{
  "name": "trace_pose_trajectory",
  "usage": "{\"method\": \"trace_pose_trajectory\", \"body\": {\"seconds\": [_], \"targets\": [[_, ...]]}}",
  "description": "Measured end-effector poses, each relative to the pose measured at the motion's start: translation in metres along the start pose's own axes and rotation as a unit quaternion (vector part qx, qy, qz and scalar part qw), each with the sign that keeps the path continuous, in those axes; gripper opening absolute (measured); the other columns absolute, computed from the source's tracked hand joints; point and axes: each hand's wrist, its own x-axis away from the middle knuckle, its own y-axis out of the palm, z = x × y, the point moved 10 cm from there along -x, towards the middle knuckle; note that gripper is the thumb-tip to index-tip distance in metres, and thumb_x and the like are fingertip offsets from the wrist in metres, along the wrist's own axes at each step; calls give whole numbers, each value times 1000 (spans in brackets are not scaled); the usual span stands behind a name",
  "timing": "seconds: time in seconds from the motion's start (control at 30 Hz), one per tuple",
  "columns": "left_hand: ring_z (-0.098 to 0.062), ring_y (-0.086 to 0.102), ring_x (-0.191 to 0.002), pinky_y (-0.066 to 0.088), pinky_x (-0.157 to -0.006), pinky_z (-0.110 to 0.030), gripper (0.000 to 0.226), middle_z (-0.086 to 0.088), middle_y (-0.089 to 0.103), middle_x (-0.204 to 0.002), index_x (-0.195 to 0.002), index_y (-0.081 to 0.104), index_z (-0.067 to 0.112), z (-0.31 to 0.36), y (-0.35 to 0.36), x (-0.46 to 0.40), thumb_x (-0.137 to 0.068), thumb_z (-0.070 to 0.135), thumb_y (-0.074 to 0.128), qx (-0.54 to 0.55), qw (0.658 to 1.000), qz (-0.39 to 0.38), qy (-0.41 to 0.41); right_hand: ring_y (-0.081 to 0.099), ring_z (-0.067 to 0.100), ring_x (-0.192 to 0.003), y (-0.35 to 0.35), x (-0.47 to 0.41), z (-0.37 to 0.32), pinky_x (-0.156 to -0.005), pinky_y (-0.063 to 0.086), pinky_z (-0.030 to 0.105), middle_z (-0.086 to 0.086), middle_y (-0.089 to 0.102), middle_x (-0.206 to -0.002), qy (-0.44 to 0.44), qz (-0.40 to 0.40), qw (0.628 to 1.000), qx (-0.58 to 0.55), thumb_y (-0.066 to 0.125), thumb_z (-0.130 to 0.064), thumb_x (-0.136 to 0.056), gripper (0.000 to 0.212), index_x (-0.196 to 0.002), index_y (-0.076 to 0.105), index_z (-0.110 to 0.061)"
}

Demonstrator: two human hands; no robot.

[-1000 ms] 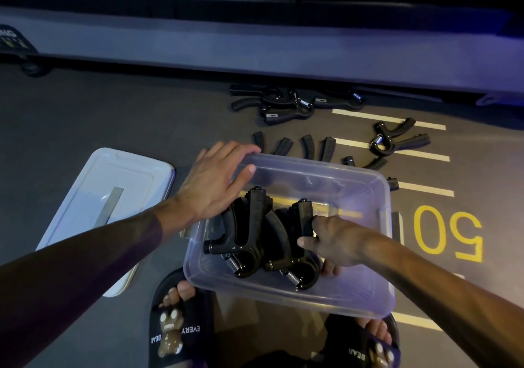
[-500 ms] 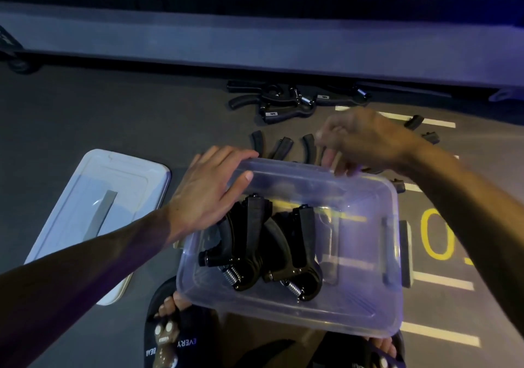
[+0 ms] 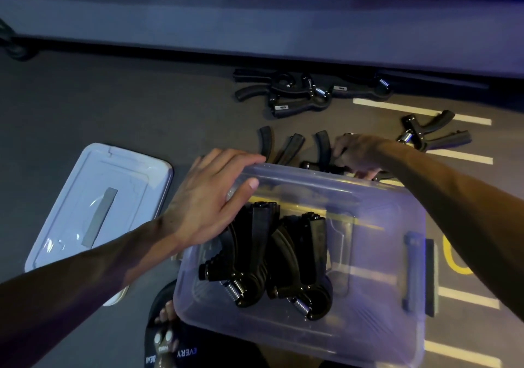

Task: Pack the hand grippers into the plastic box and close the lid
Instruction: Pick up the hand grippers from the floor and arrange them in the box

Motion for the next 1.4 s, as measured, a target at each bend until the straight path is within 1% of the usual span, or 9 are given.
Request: {"method": "trace_pose_trajectory", "body": {"seconds": [0.07,0.2,0.3,0.43,0.57,0.73,0.97,1.13,1.4], "targets": [[-12,51,-117,42,-96,-41,38,13,57,-126,-138,54,26,0,0,0,-105,40,42,1,1000,1,-1,69,35,-86,-2,-1,4,-72,62,44,12,58,-109,4,13,1000,22,58,-13,-93,23,-115,59,-20],[-12,51,-118,42,-96,-41,38,12,57,-127,-139,53,26,0,0,0,-105,40,42,-1,1000,2,-1,69,22,-68,-3,-3,3,-48,51,23,8,61,-107,-19,36,999,30,64,-17,-91,18,-109,63,-22],[-13,52,-119,42,-96,-42,38,11,58,-128,-138,54,26,0,0,0,-105,40,42,-2,1000,4,-1,66,18,-73,-17,2,-5,-58,45,22,5,64,-104,-62,98,990,81,66,-23,-90,14,-104,66,-22],[-14,51,-118,42,-97,-43,39,11,58,-127,-138,54,26,1,-1,1,-105,42,39,-2,1000,4,-2,65,27,-85,-47,24,-29,-75,47,28,6,71,-93,-152,257,936,187,64,-25,-87,13,-98,69,-20],[-15,51,-117,41,-96,-44,39,12,57,-127,-138,52,27,2,0,2,-105,42,38,-14,1000,-2,-2,65,30,-81,-65,57,-40,-70,42,28,0,63,-76,-213,343,898,172,60,-21,-83,16,-98,66,-26],[-14,49,-120,39,-99,-40,39,12,56,-130,-140,49,30,3,-2,4,-105,43,36,-21,1000,-5,-7,64,33,-82,-77,123,-59,-68,52,37,10,64,-95,-285,435,832,193,56,-21,-91,25,-115,63,-23],[-18,49,-120,39,-96,-40,41,7,57,-129,-140,49,28,7,-3,4,-104,43,35,-45,999,-6,-2,66,23,-80,-74,246,-67,-69,53,39,3,66,-99,-374,551,743,74,59,-30,-96,19,-109,69,-22],[-24,52,-119,39,-94,-41,50,1,58,-131,-139,51,26,9,-1,4,-100,48,29,-81,997,-11,-4,63,15,-77,-39,292,-71,-71,54,24,5,57,-97,-422,484,766,-26,64,-16,-92,12,-102,69,-11],[-20,49,-119,35,-95,-39,37,3,57,-130,-141,48,27,11,-2,5,-107,38,39,-83,997,-4,4,52,14,-62,53,239,-59,-58,43,25,-7,46,-80,-327,311,888,93,64,-26,-85,8,-93,64,-26]]}}
